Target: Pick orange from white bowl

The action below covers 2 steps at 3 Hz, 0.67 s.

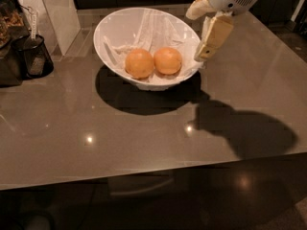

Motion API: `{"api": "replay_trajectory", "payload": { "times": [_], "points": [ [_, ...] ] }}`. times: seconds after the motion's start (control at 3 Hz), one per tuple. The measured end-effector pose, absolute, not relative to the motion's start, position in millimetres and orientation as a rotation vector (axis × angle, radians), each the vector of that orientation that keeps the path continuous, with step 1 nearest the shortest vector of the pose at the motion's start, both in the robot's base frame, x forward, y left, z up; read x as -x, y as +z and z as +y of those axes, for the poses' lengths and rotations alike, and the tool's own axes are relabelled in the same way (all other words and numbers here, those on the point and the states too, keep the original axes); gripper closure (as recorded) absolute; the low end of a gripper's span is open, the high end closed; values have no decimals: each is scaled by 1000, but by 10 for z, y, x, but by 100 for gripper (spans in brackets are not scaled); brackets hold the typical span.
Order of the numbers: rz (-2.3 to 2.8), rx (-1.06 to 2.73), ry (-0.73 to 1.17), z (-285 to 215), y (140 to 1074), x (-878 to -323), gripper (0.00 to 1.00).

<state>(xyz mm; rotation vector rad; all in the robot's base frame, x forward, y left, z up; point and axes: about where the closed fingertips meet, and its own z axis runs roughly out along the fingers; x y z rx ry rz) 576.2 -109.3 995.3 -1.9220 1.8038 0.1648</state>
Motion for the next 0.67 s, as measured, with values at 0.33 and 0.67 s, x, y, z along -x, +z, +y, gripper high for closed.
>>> {"api": "replay_trajectory", "payload": {
  "times": [0.33,0.67],
  "points": [
    [1799,1933,216,-1012,9820,-5903,4],
    [1777,1958,277,-873,9672,-6113,0]
  ]
}}
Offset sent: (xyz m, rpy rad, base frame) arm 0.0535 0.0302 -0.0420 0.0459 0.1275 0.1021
